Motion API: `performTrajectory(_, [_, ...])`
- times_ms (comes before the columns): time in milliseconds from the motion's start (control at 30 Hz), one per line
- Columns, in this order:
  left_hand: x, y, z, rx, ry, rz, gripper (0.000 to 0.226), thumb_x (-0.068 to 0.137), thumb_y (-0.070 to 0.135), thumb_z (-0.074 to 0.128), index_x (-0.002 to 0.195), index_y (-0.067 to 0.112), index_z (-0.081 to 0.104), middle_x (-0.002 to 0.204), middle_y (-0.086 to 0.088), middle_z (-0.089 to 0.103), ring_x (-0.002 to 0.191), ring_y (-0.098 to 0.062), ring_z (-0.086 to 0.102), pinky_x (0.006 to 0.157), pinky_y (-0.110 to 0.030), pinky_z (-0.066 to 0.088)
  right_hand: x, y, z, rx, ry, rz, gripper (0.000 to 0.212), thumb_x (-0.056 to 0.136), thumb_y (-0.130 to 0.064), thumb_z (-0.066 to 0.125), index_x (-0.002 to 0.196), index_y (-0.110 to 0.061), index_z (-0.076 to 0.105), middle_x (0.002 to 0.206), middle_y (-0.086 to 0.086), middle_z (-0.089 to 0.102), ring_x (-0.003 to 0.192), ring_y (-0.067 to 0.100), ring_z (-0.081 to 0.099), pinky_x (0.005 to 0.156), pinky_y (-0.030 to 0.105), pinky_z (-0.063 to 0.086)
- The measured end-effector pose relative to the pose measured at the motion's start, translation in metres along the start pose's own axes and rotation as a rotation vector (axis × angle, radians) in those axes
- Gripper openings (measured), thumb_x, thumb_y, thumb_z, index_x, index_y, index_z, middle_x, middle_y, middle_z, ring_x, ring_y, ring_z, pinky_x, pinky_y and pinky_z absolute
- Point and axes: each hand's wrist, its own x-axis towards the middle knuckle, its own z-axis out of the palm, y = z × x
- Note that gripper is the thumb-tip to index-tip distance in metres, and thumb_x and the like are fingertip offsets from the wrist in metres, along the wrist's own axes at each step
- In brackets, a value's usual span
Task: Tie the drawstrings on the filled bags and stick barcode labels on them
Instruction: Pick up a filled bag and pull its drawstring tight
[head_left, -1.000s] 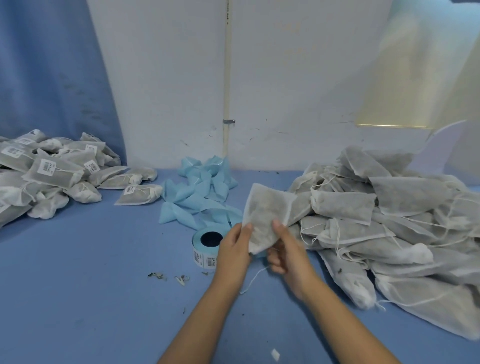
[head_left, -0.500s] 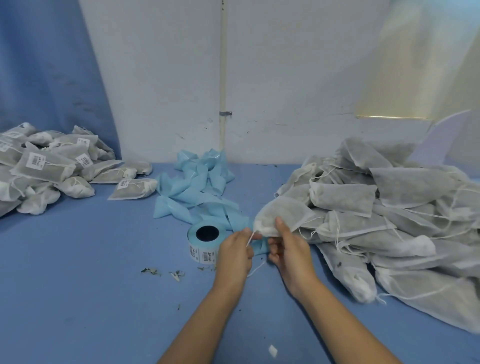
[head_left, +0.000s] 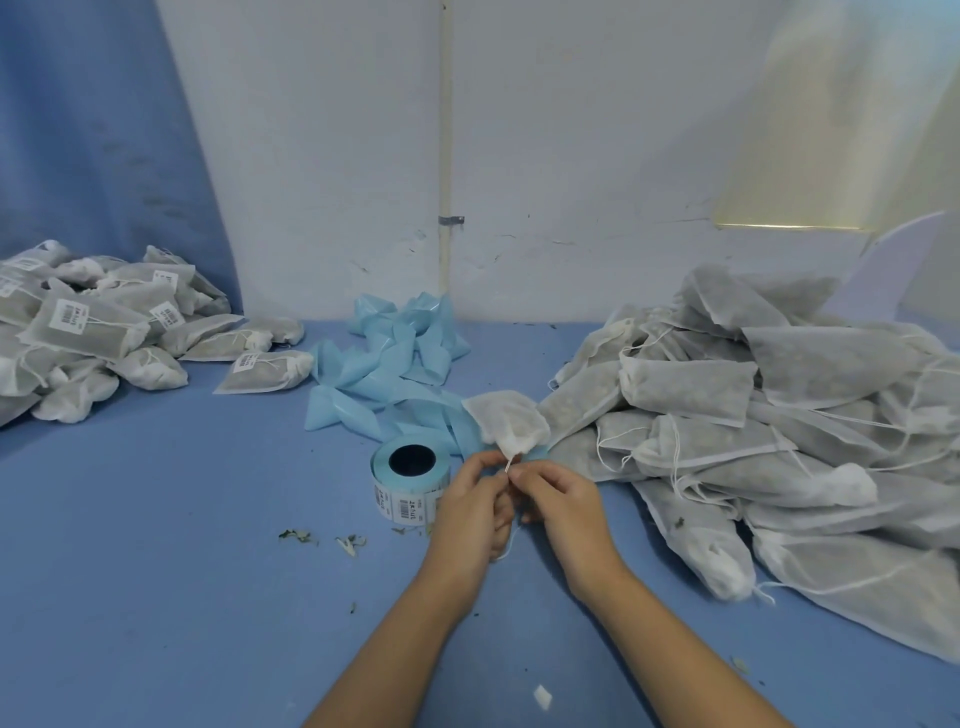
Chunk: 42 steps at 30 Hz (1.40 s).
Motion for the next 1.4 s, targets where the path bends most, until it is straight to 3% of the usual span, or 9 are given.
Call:
performTrajectory(300, [-0.004,0.006,0.001,0.04,-0.089,-0.08,0.037,0.091,-0.005,0.033,0.107,0.019,0.057,0.044,0.006,0.026,0.034,-0.005,0.02,0.036,-0.014,0.013,0.002,0.0,-0.005,0.192,0.045,0.086,0.01,0.082,-0.002,0.065,0.073,-0.005,0.068,0.071,0.01,0.058,0.073,0.019,0.05,0.071,0.027,0.042])
performTrajectory(533, [-0.004,0.007,0.006,0.06,-0.09,-0.071,0.035,0.091,-0.005,0.034,0.103,0.018,0.057,0.04,0.005,0.026,0.032,-0.005,0.019,0.036,-0.013,0.014,0.004,-0.002,-0.006,0.317,0.104,0.1,0.018,0.083,0.002,0.06,0.07,-0.004,0.07,0.064,0.006,0.062,0.062,0.012,0.055,0.065,0.022,0.043])
performTrajectory(667, [-0.01,0.0,0.009,0.167,-0.016,0.1,0.019,0.095,0.005,0.046,0.106,0.014,0.059,0.044,0.006,0.039,0.037,-0.004,0.032,0.039,-0.017,0.027,0.003,-0.004,-0.007,0.357,0.076,0.1,0.02,0.087,-0.002,0.057,0.072,-0.008,0.068,0.067,0.003,0.066,0.064,0.01,0.06,0.062,0.018,0.046])
performTrajectory(833, [-0.016,-0.006,0.003,0.699,0.214,0.45,0.012,0.097,0.023,0.049,0.1,0.025,0.06,0.081,0.014,0.06,0.069,0.003,0.054,0.061,-0.011,0.037,0.005,-0.008,-0.011,0.445,0.021,0.124,0.016,0.094,-0.007,0.049,0.082,-0.009,0.058,0.079,0.01,0.073,0.072,0.013,0.069,0.063,0.018,0.052])
performTrajectory(933, [-0.019,0.004,-0.005,1.08,0.338,0.797,0.022,0.088,0.015,0.048,0.098,0.013,0.068,0.092,0.004,0.067,0.078,-0.015,0.062,0.066,-0.03,0.046,0.007,-0.006,-0.01,0.412,0.042,0.124,0.012,0.094,-0.007,0.05,0.085,-0.008,0.058,0.072,0.007,0.071,0.069,0.012,0.066,0.064,0.019,0.052])
performTrajectory(1000, [-0.017,0.012,-0.016,1.294,0.411,0.894,0.033,0.075,0.016,0.041,0.092,0.012,0.069,0.093,-0.001,0.068,0.079,-0.023,0.062,0.069,-0.035,0.038,0.008,-0.004,-0.009,0.361,0.05,0.122,0.011,0.094,-0.007,0.051,0.085,-0.008,0.057,0.075,0.008,0.072,0.073,0.013,0.067,0.066,0.02,0.052])
performTrajectory(1133, [-0.013,0.015,-0.04,1.471,0.496,0.63,0.035,0.065,0.019,0.042,0.088,0.01,0.065,0.096,-0.004,0.064,0.091,-0.029,0.056,0.076,-0.036,0.024,0.01,-0.003,-0.005,0.259,0.068,0.107,0.013,0.096,-0.004,0.048,0.086,-0.006,0.054,0.086,0.013,0.072,0.082,0.019,0.067,0.075,0.027,0.054])
performTrajectory(1267, [0.0,0.009,-0.059,1.533,0.32,0.463,0.031,0.085,0.026,0.038,0.109,0.019,0.055,0.115,0.007,0.052,0.129,-0.018,0.033,0.105,-0.041,0.0,0.01,-0.005,0.002,0.121,0.086,0.076,0.012,0.099,-0.005,0.044,0.089,-0.005,0.052,0.091,0.012,0.069,0.084,0.016,0.066,0.078,0.025,0.056])
performTrajectory(1400, [0.012,0.006,-0.073,1.579,0.282,0.522,0.026,0.095,0.034,0.04,0.116,0.023,0.05,0.113,0.012,0.052,0.126,-0.01,0.034,0.107,-0.039,-0.01,0.012,-0.01,0.01,0.1,0.08,0.086,0.011,0.098,-0.004,0.044,0.092,-0.004,0.053,0.091,0.011,0.068,0.084,0.016,0.065,0.078,0.023,0.054])
